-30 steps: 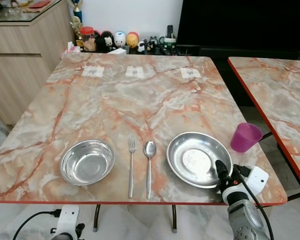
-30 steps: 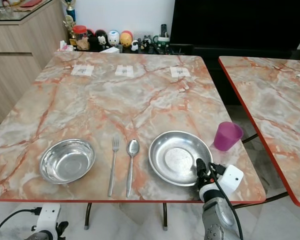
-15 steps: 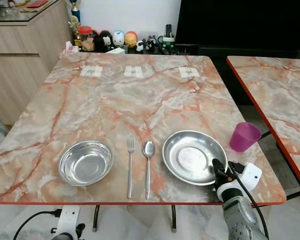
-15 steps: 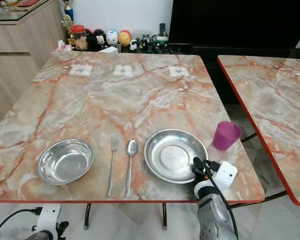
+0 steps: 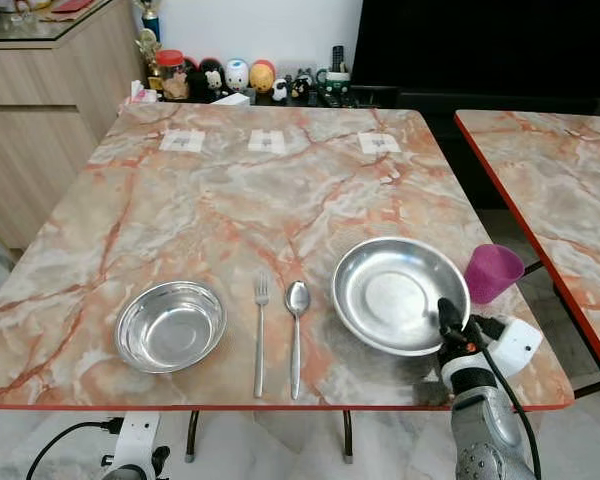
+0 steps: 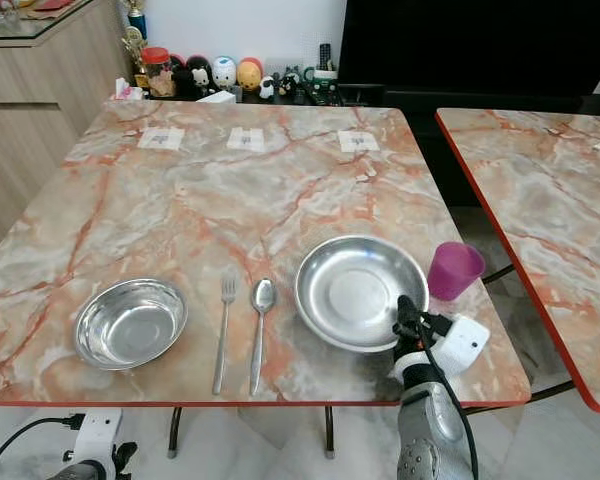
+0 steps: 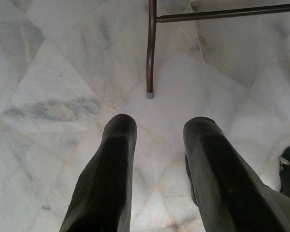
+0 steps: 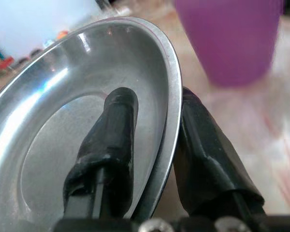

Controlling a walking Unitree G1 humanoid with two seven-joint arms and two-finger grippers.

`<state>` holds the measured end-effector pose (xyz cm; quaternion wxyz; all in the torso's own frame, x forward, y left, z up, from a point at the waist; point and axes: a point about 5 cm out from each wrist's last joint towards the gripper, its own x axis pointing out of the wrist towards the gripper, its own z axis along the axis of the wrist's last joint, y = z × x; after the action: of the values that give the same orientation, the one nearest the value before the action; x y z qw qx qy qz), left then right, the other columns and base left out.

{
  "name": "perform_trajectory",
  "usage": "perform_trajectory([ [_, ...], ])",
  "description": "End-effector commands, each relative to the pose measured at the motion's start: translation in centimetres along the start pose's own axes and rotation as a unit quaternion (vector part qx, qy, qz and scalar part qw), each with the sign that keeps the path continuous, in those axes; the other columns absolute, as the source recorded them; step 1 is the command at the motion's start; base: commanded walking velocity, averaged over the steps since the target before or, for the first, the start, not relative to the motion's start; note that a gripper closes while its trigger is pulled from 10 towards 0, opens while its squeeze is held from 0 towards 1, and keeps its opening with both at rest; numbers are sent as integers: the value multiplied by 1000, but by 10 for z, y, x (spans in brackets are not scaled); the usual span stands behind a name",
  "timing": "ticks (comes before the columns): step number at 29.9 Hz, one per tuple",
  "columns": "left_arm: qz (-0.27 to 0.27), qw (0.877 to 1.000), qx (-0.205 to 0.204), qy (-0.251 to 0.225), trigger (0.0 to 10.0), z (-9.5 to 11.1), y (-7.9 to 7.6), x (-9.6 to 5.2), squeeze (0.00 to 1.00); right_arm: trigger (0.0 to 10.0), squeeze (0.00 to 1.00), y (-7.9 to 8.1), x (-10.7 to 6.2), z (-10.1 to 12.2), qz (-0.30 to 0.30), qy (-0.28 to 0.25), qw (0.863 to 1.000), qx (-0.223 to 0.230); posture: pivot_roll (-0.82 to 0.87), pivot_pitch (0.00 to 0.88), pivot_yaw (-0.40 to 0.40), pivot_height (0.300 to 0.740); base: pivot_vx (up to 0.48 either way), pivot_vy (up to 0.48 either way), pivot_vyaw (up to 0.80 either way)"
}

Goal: Setting the table

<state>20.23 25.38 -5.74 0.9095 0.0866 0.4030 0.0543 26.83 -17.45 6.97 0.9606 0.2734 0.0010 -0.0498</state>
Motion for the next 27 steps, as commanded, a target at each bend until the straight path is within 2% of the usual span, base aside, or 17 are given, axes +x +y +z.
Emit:
perform_trajectory([
  [1, -1, 1000, 5, 5, 10000, -1, -1, 0, 0, 0, 0, 23, 2, 4, 33, -33, 999, 13, 131, 36, -57, 740, 0, 0, 0],
  [3, 0, 1000, 6, 6, 10000, -2, -1, 0, 0, 0, 0, 36, 2, 14, 63, -70, 995, 39, 131, 36, -58, 740, 0, 0, 0],
  [8, 1, 1000, 7, 8, 10000, -3, 0, 0, 0, 0, 0, 53, -1, 21, 119, -86, 987, 60, 128, 36, -59, 740, 0, 0, 0],
  [9, 1, 1000, 7, 9, 10000, -4, 0, -1, 0, 549, 0, 53, -1, 22, 118, -87, 987, 63, 128, 36, -59, 740, 0, 0, 0],
  [10, 1, 1000, 7, 10, 10000, -4, 0, -1, 0, 7882, 0, 53, 0, 22, 115, -87, 987, 67, 128, 36, -59, 740, 0, 0, 0],
  [11, 1, 1000, 7, 11, 10000, -4, 0, -1, 0, 10000, 0, 52, 0, 22, 113, -88, 987, 71, 128, 36, -59, 740, 0, 0, 0],
  [18, 2, 1000, 11, 14, 10000, -6, 0, -1, 0, 10000, 0, 51, 0, 29, 114, -103, 983, 99, 130, 24, -62, 740, 0, 0, 0],
  [23, 3, 1000, 17, 16, 10000, -6, 1, -1, 0, 10000, 0, 56, 0, 37, 136, -115, 979, 105, 129, 19, -59, 740, 0, 0, 0],
  [27, 3, 1000, 19, 16, 10000, -5, 0, -1, 0, 10000, 0, 65, 0, 42, 167, -121, 972, 114, 135, 14, -60, 740, 0, -285, 0],
])
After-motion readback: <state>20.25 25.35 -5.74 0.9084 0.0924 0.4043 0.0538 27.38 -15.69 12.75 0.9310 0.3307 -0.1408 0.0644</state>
